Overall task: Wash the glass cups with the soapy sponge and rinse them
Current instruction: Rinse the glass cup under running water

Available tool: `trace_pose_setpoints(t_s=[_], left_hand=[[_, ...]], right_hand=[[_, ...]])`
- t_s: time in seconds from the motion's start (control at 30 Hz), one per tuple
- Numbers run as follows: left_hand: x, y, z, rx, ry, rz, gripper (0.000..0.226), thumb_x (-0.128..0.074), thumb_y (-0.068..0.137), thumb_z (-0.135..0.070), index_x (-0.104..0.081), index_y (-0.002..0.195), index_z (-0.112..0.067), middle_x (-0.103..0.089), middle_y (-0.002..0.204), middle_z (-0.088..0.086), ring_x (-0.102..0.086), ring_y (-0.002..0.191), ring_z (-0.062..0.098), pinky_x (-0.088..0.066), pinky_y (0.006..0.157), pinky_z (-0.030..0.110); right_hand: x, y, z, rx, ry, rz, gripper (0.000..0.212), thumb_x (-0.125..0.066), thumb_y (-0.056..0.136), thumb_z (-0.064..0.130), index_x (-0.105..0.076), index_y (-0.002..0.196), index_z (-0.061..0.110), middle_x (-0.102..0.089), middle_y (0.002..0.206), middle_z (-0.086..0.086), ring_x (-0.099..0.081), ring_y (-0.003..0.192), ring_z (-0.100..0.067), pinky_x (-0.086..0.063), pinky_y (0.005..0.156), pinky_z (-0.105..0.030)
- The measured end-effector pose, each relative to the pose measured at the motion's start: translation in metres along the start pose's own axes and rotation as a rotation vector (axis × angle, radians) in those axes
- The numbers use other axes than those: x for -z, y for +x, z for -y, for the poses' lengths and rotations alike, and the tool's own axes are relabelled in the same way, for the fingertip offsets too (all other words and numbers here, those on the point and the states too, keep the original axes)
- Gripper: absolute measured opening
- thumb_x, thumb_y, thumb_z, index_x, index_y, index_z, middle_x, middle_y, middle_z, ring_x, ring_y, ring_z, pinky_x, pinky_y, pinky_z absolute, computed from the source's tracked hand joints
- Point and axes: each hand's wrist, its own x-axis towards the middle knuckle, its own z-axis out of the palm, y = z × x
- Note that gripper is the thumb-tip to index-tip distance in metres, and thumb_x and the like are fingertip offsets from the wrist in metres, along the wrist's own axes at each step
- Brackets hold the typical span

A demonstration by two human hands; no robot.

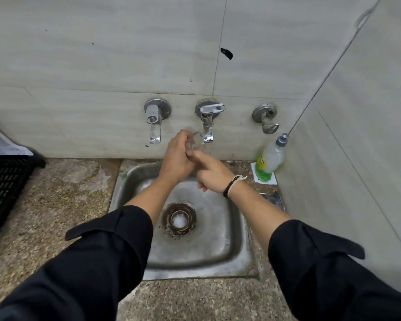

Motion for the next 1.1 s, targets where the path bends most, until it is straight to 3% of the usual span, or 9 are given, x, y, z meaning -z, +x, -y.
trace_pose_setpoints(t_s=[0.07, 0.17, 0.23, 0.33, 0.43, 0.57, 0.7, 0.87, 1.1], left_hand=[[0.006, -0.001, 0.007, 0.061, -0.065, 0.218, 0.056, -0.082, 0.067, -0.018, -0.049, 0.111, -0.023, -0.064, 0.1, -0.001, -0.06, 0.084, 0.012, -0.049, 0.071, 0.027], [0.01, -0.006, 0.013, 0.178, -0.227, 0.383, 0.059, -0.081, 0.075, -0.003, -0.049, 0.122, -0.018, -0.067, 0.112, 0.001, -0.065, 0.09, 0.006, -0.054, 0.074, 0.026], [0.006, -0.003, 0.014, 0.243, -0.357, 0.394, 0.056, -0.077, 0.078, 0.006, -0.048, 0.123, -0.01, -0.064, 0.109, -0.002, -0.063, 0.088, 0.005, -0.053, 0.074, 0.026], [-0.001, -0.005, 0.016, 0.314, -0.583, 0.38, 0.061, -0.076, 0.071, 0.008, -0.048, 0.121, -0.013, -0.063, 0.106, -0.001, -0.062, 0.092, 0.014, -0.052, 0.079, 0.034], [-0.008, -0.015, 0.018, 0.38, -0.732, 0.324, 0.067, -0.077, 0.071, -0.002, -0.046, 0.125, -0.025, -0.063, 0.114, 0.006, -0.065, 0.096, 0.02, -0.054, 0.079, 0.036], [-0.01, -0.018, 0.022, 0.469, -1.13, 0.321, 0.075, -0.081, 0.082, -0.013, -0.037, 0.143, -0.007, -0.064, 0.115, 0.014, -0.067, 0.089, 0.025, -0.057, 0.076, 0.036], [-0.002, -0.015, 0.015, 0.5, -1.195, 0.246, 0.08, -0.088, 0.073, -0.043, -0.051, 0.135, -0.009, -0.066, 0.101, 0.006, -0.063, 0.073, 0.013, -0.05, 0.057, 0.022], [0.011, -0.012, 0.017, 0.53, -1.135, 0.272, 0.065, -0.088, 0.067, -0.048, -0.063, 0.115, -0.012, -0.065, 0.092, 0.006, -0.06, 0.065, 0.012, -0.041, 0.043, 0.02], [0.01, -0.018, 0.01, 0.516, -1.07, 0.135, 0.024, -0.058, 0.099, -0.029, -0.069, 0.103, -0.007, -0.07, 0.081, 0.009, -0.062, 0.058, 0.015, -0.052, 0.053, 0.027]], right_hand=[[0.035, 0.003, -0.025, 0.203, -0.597, 0.155, 0.076, -0.045, 0.074, 0.007, -0.045, 0.148, 0.025, -0.051, 0.148, -0.003, -0.06, 0.12, -0.025, -0.047, 0.098, -0.027], [0.071, 0.017, -0.03, 0.284, -1.161, 0.258, 0.072, -0.052, 0.084, 0.013, -0.037, 0.147, 0.045, -0.034, 0.157, 0.021, -0.05, 0.129, -0.025, -0.047, 0.102, -0.042], [0.066, 0.024, -0.023, 0.338, -0.99, 0.171, 0.06, -0.053, 0.079, 0.014, -0.058, 0.135, 0.035, -0.051, 0.148, 0.014, -0.051, 0.127, -0.022, -0.043, 0.106, -0.043], [0.031, 0.016, -0.013, 0.214, -0.102, -0.018, 0.03, -0.053, 0.068, 0.007, -0.078, 0.085, 0.011, -0.073, 0.101, -0.007, -0.066, 0.099, -0.024, -0.051, 0.095, -0.037], [0.01, 0.023, -0.024, -0.025, 0.527, -0.35, 0.029, -0.057, 0.072, 0.005, -0.077, 0.076, 0.027, -0.068, 0.109, -0.014, -0.065, 0.101, -0.026, -0.051, 0.096, -0.041], [0.001, 0.035, -0.029, -0.176, 0.281, -0.389, 0.018, -0.054, 0.094, 0.035, -0.066, 0.102, 0.024, -0.064, 0.114, -0.011, -0.062, 0.105, -0.027, -0.049, 0.095, -0.043], [0.005, 0.034, -0.016, -0.089, -0.126, -0.318, 0.038, -0.035, 0.105, 0.037, -0.051, 0.076, 0.019, -0.066, 0.088, -0.016, -0.062, 0.088, -0.034, -0.036, 0.068, -0.034], [-0.002, 0.042, 0.013, -0.369, 0.18, -0.284, 0.063, -0.031, 0.1, 0.061, -0.054, 0.065, 0.014, -0.055, 0.059, -0.007, -0.054, 0.057, -0.026, -0.041, 0.058, -0.03], [-0.01, 0.037, 0.019, -0.236, 0.185, -0.222, 0.023, -0.04, 0.101, 0.015, -0.057, 0.087, 0.016, -0.06, 0.061, -0.007, -0.057, 0.05, -0.023, -0.051, 0.053, -0.03]])
